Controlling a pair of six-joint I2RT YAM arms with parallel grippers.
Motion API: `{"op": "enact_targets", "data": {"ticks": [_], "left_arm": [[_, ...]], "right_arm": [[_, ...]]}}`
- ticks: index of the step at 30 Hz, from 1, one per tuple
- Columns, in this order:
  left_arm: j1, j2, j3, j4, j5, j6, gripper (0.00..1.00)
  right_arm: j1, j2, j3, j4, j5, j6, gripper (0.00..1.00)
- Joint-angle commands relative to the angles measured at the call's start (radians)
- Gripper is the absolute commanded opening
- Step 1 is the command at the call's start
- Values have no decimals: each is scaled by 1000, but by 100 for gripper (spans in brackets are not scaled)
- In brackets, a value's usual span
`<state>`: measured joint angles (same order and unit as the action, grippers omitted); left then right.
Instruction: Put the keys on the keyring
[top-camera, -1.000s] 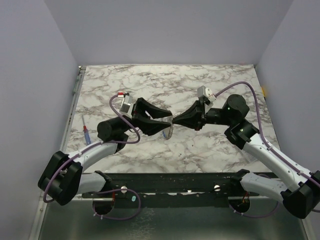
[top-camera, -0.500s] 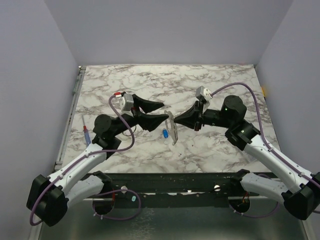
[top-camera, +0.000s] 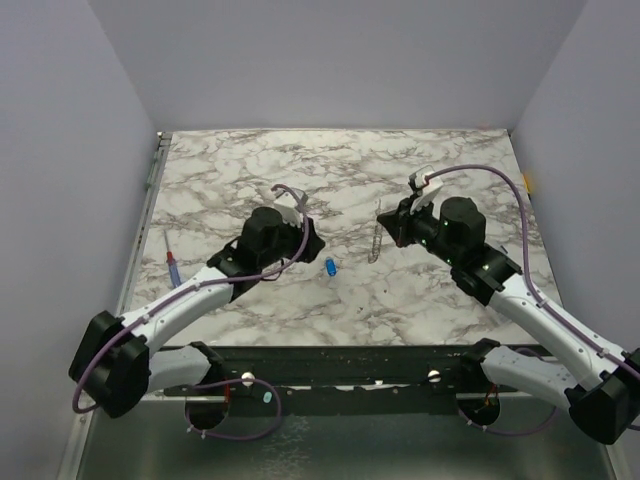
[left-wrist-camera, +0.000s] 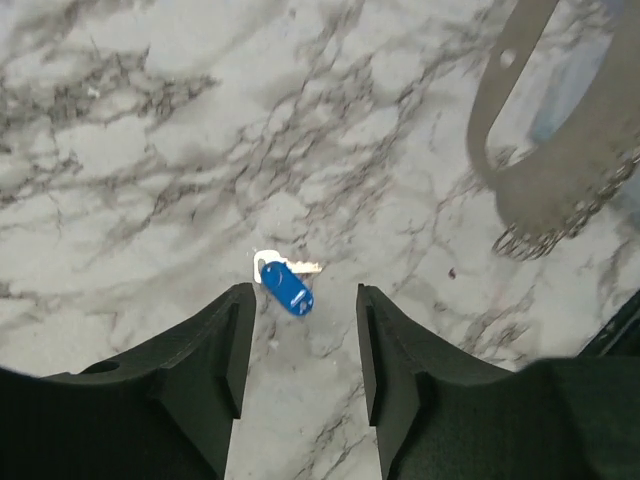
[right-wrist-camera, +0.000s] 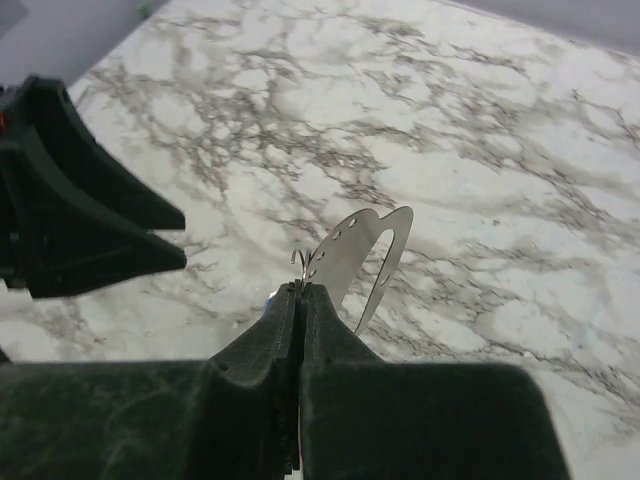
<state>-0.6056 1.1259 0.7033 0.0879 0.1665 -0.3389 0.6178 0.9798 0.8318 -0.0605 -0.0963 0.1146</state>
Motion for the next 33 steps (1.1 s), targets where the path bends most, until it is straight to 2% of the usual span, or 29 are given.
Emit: {"op": "enact_targets", "data": {"ticks": [1,3,6,8,16,20,24,29,33], "left_arm": [[-166,122,57,-162,-312,89,49],[-249,177,69,-170,-413,202,48],[-282,239,53,-149,-435,320,49],[-286,265,36,-119,-436,388,41],[-284,256,-91,114,-286,680,36],[-282,277,-122,152,-227,795,35],[-272,338,-104,150,-202,821,34],[-260,407,-51,170,-168,832,37],[-236,489,45,103,-146,800,36]], "right_arm": [[-8,15,-3,-77,199,36,1],[-11,11,-8,-95,218,49,1],[-20,2,-8,-128,242,58,1],[-25,-4,-9,-151,249,59,1],[-35,-37,-33,-175,230,75,1],[-37,-47,-45,-170,215,78,1],[-38,-60,-61,-159,191,83,1],[-41,-66,-74,-145,164,94,1],[-41,-71,-75,-141,148,94,1]]}}
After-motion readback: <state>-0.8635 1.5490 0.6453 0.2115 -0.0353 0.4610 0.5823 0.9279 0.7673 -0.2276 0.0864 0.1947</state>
